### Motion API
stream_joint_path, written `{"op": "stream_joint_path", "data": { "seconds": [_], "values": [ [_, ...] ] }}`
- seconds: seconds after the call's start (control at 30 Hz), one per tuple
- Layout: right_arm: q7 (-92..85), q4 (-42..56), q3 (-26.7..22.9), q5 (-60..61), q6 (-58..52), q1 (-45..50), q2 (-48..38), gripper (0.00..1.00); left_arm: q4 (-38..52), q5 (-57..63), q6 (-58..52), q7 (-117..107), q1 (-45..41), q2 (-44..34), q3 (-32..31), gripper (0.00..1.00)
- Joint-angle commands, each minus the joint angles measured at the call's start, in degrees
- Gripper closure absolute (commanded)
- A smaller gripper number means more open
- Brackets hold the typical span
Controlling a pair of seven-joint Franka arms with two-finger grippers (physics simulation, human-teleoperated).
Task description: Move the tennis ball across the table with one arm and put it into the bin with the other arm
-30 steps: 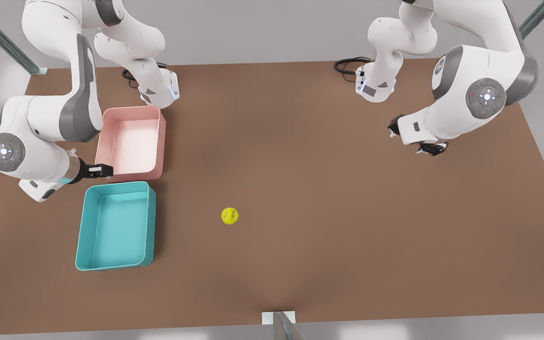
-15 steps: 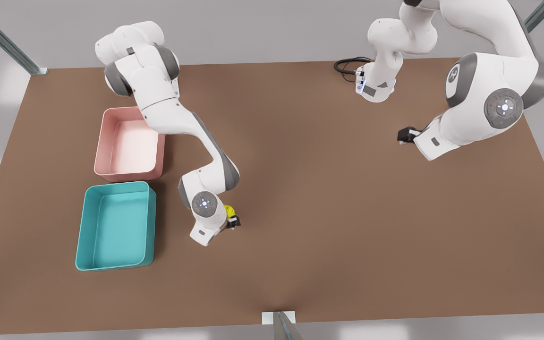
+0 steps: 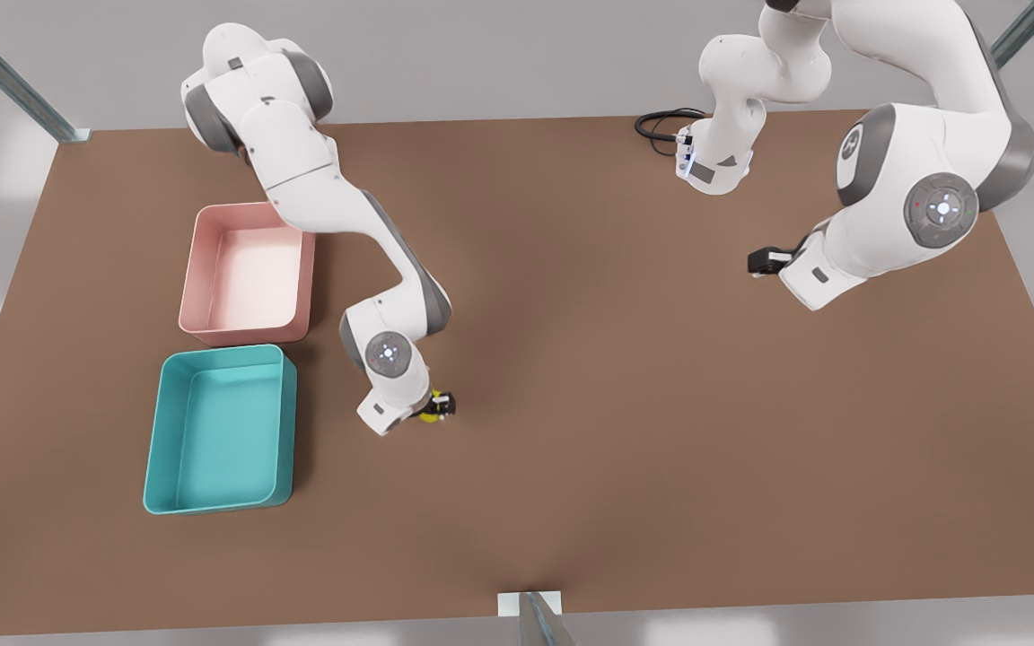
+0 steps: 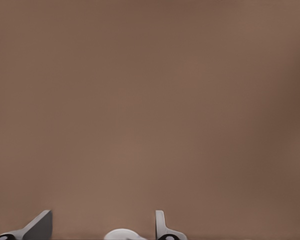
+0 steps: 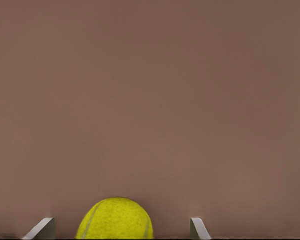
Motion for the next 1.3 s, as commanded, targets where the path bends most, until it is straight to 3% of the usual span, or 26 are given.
{"op": "stream_joint_path", "data": {
  "seconds": [0.0,0.97,1.0,1.07,1.1,1.27],
  "values": [
    [9.0,-1.4,0.0,-0.2,0.9,0.4,-0.6,0.00,-0.1,0.0,-0.1,-5.6,0.1,-0.1,0.0,0.00],
    [9.5,-1.1,0.1,-0.1,6.2,2.1,5.6,0.00,-0.5,0.0,-0.1,-5.5,0.6,0.0,0.0,0.00],
    [9.5,-1.2,0.1,-0.1,6.2,2.1,5.4,0.04,-0.5,0.0,-0.1,-5.5,0.6,0.2,0.0,0.00],
    [9.2,-1.3,0.1,-0.1,6.2,2.0,5.2,0.32,-0.5,0.0,-0.1,-5.5,0.6,0.3,0.0,0.00],
    [9.2,-1.4,0.1,-0.1,6.2,2.0,5.2,0.40,-0.5,0.0,-0.1,-5.5,0.6,0.3,0.0,0.00],
    [8.3,-0.5,0.1,0.0,6.1,1.0,3.6,0.40,-0.5,0.0,-0.1,-5.5,0.6,0.3,0.0,0.00]
  ]
}}
